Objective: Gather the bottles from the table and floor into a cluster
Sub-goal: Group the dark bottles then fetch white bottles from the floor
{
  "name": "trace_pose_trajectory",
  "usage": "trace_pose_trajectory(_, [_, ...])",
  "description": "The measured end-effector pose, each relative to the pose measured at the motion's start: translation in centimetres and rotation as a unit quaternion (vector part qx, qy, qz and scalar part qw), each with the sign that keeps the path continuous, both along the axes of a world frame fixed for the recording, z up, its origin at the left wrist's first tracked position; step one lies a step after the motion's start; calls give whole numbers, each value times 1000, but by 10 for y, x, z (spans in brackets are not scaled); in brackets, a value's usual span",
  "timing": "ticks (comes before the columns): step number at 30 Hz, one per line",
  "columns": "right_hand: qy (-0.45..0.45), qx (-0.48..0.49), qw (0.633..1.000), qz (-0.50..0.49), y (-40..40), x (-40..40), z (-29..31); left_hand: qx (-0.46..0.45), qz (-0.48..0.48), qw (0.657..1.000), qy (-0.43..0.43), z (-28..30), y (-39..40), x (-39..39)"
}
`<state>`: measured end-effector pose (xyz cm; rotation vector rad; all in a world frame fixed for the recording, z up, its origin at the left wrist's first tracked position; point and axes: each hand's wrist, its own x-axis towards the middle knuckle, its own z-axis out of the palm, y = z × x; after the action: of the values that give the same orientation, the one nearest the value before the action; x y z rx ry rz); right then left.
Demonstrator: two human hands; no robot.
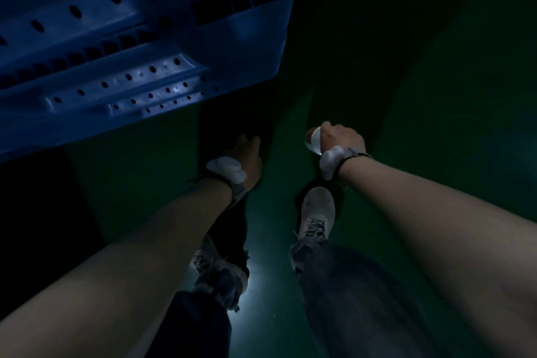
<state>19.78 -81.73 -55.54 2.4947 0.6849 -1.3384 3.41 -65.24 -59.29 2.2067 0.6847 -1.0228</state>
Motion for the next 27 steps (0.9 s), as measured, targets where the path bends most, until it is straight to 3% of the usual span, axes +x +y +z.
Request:
trace_pose_trajectory(4, [15,19,1000,7,12,-12,49,-12,-14,1000,-1,50,6,0])
trace_pose_trajectory(11, [-32,85,993,79,93,-39,200,12,-62,996,-60,208,67,2])
trace_pose_trajectory(15, [-60,143,976,153,148,-60,309,107,-17,981,-161,321,127,-18])
trace_pose_trajectory(18, [-66,156,967,188,208,-88,407,149,45,971,-183,412,187,-51])
trace_pose_trajectory(22, [-61,156,962,215,246,-94,465,130,55,974,-177,458,222,-68])
trace_pose_trajectory(27, [-106,180,946,248,346,-102,565,171,84,962,-195,544,306,-90])
